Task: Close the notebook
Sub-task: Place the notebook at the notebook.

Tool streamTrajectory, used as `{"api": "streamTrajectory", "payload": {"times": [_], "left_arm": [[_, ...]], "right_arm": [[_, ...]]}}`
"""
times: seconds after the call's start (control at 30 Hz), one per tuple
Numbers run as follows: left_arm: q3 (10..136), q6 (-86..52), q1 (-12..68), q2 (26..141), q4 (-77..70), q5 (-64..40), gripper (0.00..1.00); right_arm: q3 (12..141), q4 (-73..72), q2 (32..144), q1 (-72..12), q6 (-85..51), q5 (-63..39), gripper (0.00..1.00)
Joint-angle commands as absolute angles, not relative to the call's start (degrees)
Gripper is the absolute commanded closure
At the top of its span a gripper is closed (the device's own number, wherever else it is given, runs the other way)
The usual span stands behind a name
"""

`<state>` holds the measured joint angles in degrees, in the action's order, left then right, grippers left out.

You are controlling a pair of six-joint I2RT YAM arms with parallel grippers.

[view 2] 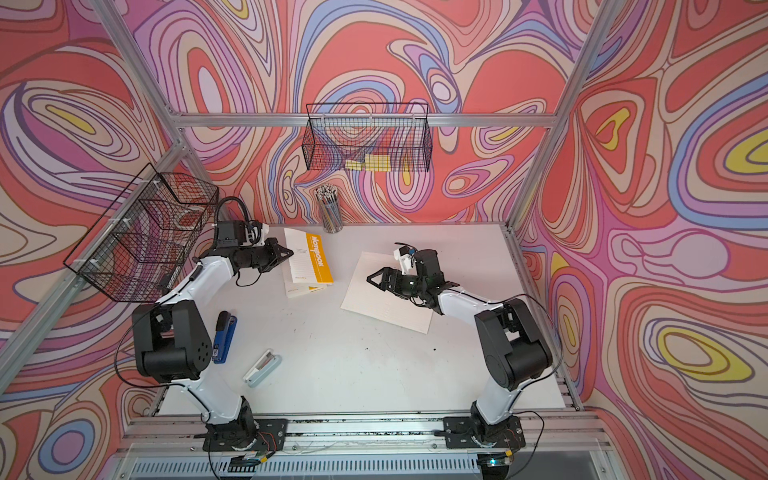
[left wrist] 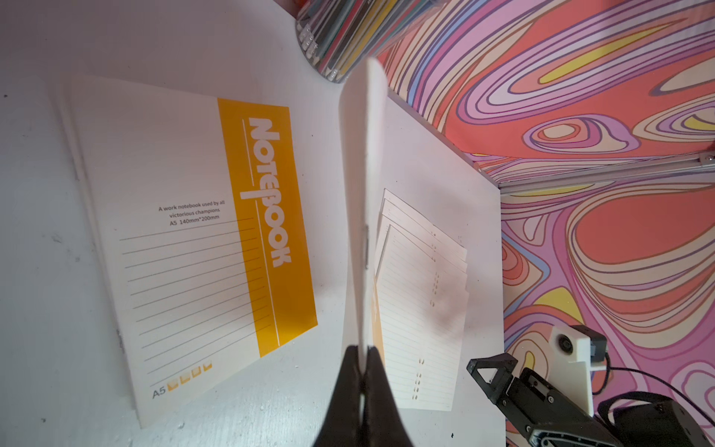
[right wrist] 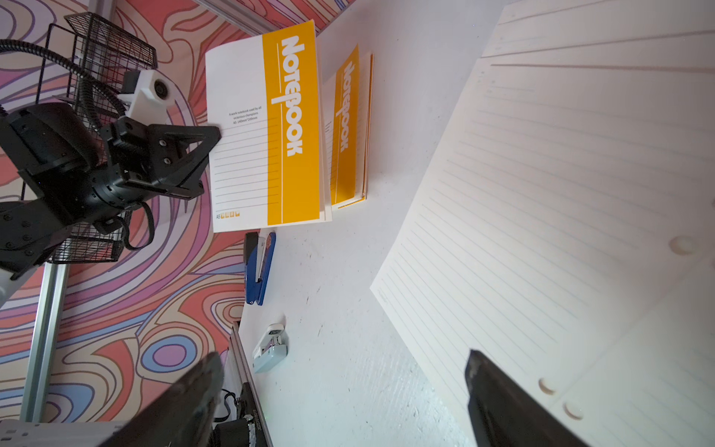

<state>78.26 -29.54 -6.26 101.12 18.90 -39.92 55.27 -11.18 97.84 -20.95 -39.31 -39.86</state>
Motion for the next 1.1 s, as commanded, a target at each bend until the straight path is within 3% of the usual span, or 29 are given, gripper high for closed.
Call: {"api": "streamTrajectory", "payload": {"times": [0.0,0.7,1.07], "left_arm": [[81.4,-27.2,-7.6,103.6,21.4,-41.7,1.0],[87.6,-26.3,-11.1,110.9,22.1,-43.7,1.0],[80.7,-33.5,-11.1,109.9,12.6,-45.7,1.0]], "right_arm": [[54.7,-11.3,97.6,-20.6,-38.8,-39.6,0.02],[53.9,-12.0,97.8,-20.4,-39.6,-39.2,0.02],[54.4,-12.5,98.7,-20.4,-39.7,-39.4,0.02]]}}
